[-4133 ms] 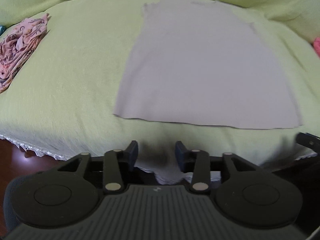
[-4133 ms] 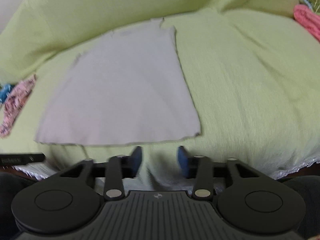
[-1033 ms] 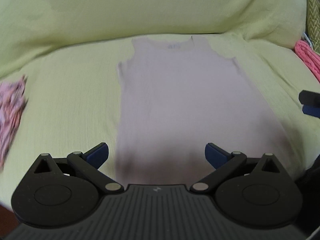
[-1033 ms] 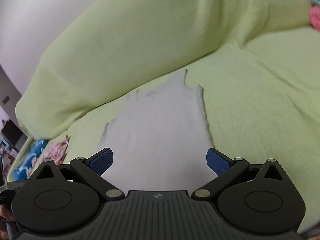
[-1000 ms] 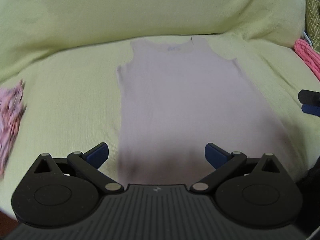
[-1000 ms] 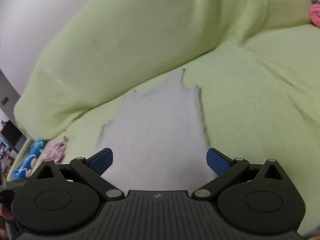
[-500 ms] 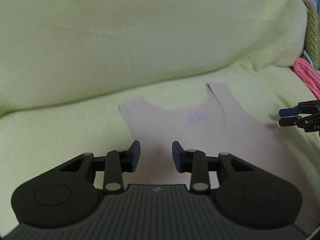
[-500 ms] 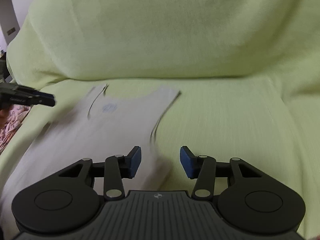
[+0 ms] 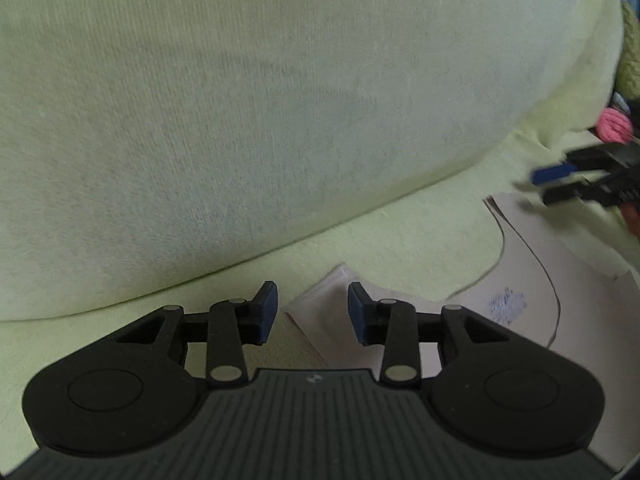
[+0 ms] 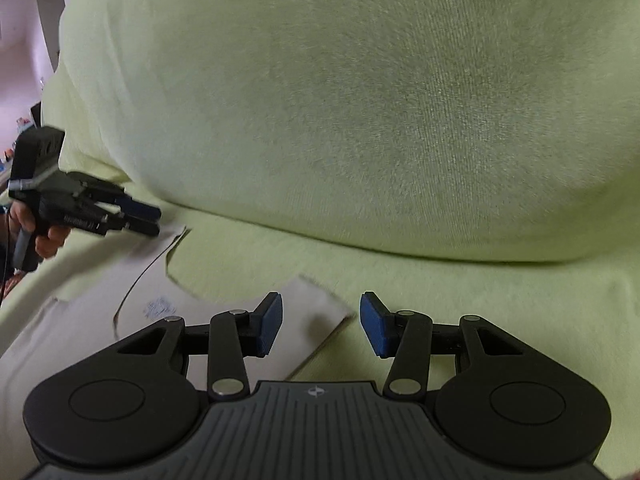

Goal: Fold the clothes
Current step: 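Move both grippers to the beige top's hem and pinch it closed, then lift the hem with both grippers and fold it toward the shoulder straps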

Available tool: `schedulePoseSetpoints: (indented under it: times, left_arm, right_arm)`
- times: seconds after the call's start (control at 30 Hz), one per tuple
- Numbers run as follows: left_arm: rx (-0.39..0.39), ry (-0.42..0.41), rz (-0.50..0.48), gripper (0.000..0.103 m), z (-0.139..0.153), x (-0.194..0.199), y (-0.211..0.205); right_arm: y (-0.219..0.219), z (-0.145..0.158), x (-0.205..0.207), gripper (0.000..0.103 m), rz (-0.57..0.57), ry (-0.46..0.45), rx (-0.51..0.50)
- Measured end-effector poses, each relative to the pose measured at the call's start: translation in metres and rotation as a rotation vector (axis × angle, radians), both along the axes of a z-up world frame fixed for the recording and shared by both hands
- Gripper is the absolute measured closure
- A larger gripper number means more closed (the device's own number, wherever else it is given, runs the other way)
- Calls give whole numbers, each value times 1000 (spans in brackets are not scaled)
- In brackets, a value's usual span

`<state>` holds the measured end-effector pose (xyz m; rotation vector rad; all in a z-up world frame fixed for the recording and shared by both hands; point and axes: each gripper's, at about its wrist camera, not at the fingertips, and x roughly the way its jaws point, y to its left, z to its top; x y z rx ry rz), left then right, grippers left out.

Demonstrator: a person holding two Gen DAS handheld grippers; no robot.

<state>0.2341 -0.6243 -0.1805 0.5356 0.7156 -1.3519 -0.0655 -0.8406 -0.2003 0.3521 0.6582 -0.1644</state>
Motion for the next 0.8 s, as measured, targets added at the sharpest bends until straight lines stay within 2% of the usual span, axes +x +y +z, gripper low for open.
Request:
schedulePoseSetpoints:
  times: [0.17,0.27,0.3,0.37,0.43,0.47,0.5,0.53,0.63,0.8]
  left_arm:
    - [-20,15,-53,68,-10,5,-2]
    - [-30,10,-83,68,-13,5,-4]
    - [-31,4,-95,71,-12,4,-4]
    - [-30,-4,-115,75,-12,2,-5]
    - [-40,-6,-127,82,-7,-4,0]
    - [-53,-6,-127,88,-2,-9,6]
    - [-66,-6,-128,96,4,-15,13]
    - [-79,-7,-129,100,9,-20,19]
    - [-119,-8,-131,100,26,-37,39]
    - [-185,-10,-134,101,53,-64,71]
  right_arm:
    - [-20,-16,13,55,2,18,80]
    - [-28,-20,11,55,1,-18,142]
    - [-29,-20,11,56,7,-25,154]
    - [-26,-19,12,64,24,-20,141]
    - [-24,-19,15,77,41,-12,134]
    - [-24,-19,17,94,50,-5,136]
    - [-23,-19,20,99,57,2,136]
    - [-21,-18,22,99,59,4,124]
    - [-11,-12,26,99,44,-1,81]
    - [25,30,-10,99,17,-115,-36]
